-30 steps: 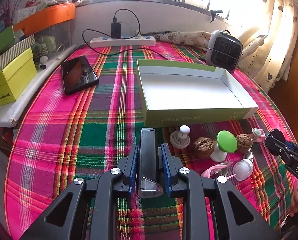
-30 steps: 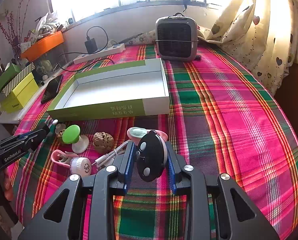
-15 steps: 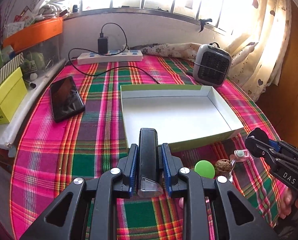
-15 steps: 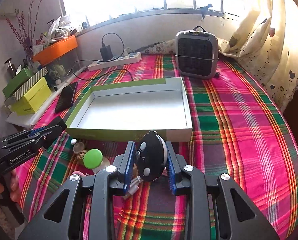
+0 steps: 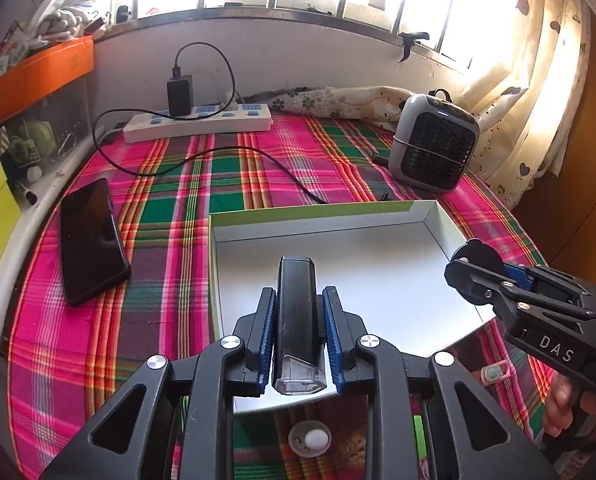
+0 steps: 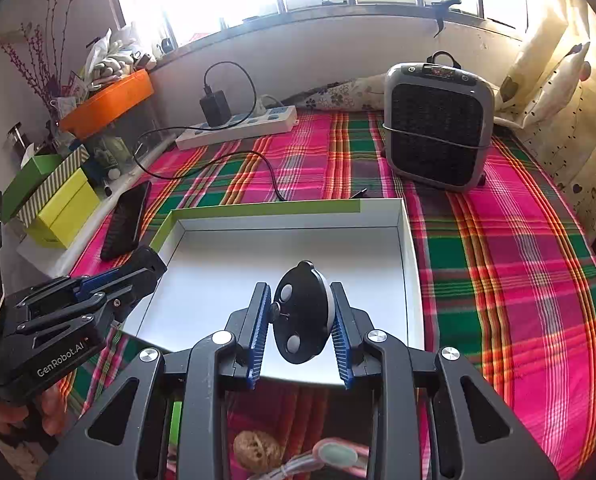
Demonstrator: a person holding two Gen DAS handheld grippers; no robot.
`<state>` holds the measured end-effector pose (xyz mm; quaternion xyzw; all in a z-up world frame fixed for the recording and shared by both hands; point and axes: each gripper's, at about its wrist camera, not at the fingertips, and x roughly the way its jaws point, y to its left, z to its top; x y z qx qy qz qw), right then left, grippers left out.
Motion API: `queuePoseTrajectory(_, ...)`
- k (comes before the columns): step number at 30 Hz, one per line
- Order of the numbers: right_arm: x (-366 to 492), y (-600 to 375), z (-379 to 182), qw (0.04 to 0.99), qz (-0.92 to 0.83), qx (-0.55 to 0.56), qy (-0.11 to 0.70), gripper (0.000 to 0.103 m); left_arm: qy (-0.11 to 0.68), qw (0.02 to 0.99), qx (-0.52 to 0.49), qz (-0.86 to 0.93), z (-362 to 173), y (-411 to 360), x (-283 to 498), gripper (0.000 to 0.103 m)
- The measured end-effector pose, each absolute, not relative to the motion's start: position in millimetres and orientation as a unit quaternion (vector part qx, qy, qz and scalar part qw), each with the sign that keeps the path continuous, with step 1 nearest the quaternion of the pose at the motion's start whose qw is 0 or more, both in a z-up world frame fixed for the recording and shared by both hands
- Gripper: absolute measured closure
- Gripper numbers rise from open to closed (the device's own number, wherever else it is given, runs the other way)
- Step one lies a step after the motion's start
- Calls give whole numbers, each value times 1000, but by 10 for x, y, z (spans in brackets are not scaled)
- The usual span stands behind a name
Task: Organize objects
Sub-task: 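Carry flashlight with left tool into white box while right tool carries disc there, then open left tool releasing flashlight in box while right tool releases disc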
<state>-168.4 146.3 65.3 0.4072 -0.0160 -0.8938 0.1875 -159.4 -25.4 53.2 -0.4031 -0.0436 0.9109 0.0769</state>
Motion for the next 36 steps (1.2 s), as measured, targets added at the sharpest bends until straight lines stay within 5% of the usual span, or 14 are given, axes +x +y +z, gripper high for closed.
queuePoseTrajectory(36,-2495,1089,228,196,-868,455,20,69,-13,57,-439,897,143,-155,-2280,80)
